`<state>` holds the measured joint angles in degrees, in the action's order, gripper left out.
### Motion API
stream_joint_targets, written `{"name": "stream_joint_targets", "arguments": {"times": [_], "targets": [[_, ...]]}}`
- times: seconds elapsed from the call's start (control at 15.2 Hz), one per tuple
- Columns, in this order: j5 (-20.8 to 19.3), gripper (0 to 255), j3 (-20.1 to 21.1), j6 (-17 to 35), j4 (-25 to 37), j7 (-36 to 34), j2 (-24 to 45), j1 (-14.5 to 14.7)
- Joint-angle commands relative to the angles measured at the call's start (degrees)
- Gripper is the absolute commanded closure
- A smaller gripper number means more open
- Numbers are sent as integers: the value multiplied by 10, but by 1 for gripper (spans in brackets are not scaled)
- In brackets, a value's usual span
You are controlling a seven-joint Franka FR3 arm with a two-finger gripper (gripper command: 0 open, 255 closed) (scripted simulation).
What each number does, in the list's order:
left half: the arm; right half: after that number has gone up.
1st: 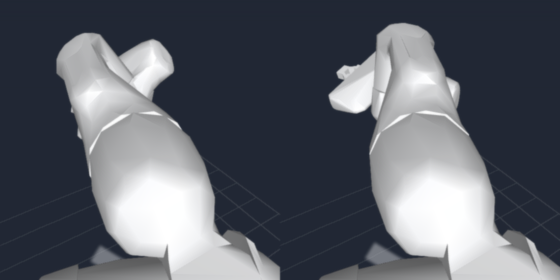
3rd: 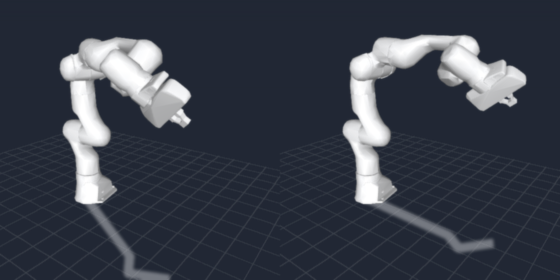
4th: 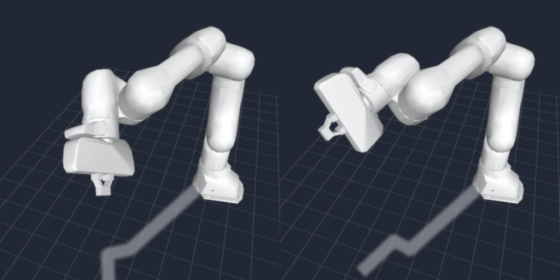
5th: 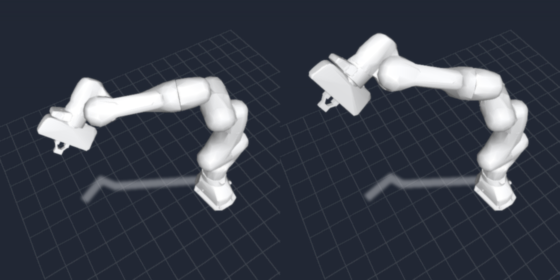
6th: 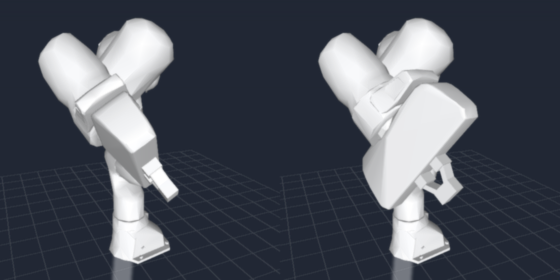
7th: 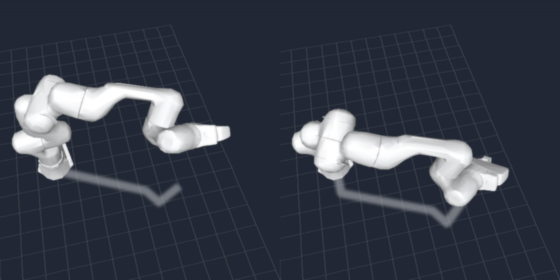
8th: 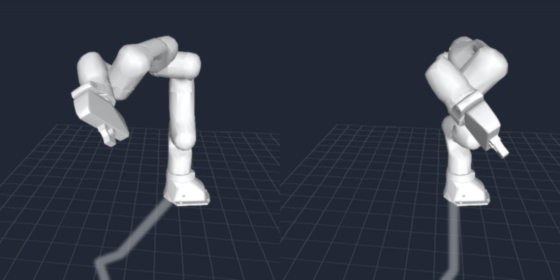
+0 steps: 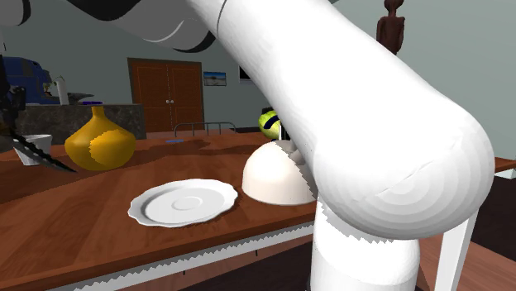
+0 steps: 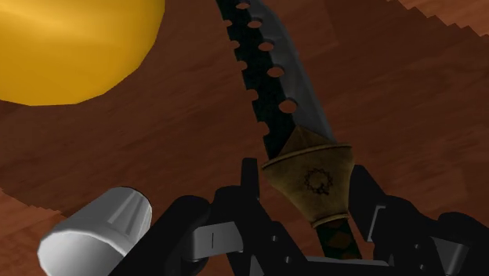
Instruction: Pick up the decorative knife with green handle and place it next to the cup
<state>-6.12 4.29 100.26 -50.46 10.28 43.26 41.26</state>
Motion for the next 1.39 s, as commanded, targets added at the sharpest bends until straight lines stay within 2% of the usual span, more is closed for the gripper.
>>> {"name": "stream_joint_targets", "arguments": {"times": [0.0,0.59,1.32], "targets": [[0,255,0,20,-26,-1,-5,-1],[-2,255,0,95,-108,-7,-13,-4],[-5,255,-2,170,-169,-12,1,-6]]}}
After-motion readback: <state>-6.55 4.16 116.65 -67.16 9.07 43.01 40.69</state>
